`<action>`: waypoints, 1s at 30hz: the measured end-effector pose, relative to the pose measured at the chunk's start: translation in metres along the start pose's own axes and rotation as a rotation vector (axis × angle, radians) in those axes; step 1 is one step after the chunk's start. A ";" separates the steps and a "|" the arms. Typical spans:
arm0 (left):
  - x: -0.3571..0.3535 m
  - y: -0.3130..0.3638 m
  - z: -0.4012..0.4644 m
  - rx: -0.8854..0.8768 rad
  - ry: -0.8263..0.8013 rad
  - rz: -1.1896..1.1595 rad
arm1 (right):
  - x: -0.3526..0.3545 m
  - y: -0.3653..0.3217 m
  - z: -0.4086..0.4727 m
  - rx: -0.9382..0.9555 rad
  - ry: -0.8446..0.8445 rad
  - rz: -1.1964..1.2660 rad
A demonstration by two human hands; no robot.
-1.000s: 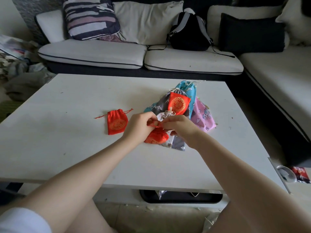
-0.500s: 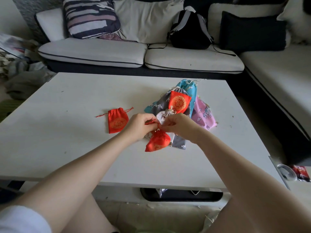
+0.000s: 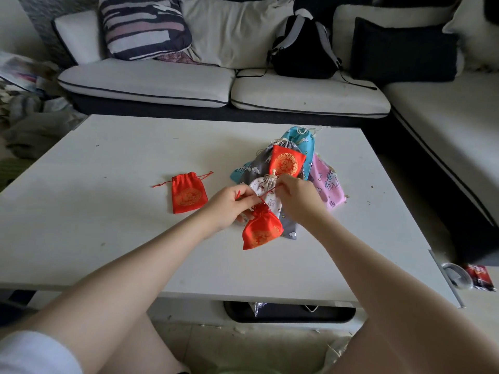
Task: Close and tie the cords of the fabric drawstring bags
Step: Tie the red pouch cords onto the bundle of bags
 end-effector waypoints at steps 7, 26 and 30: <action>-0.001 -0.007 -0.001 0.172 0.042 -0.325 | -0.034 0.018 -0.018 -0.571 -0.164 1.503; -0.007 -0.020 -0.001 0.358 0.113 -0.363 | -0.030 0.066 -0.021 -0.819 0.159 1.363; -0.006 -0.015 0.000 0.368 0.027 -0.441 | -0.025 0.063 -0.023 -0.751 0.096 1.133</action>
Point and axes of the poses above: each hand's wrist, its own z-axis towards the middle knuckle, its own x-axis out of the back of the hand, y = z × x, the point moved 9 cm from there along z, towards the middle knuckle, and after that the axes turned 15 degrees about z, right-handed, at the moved point
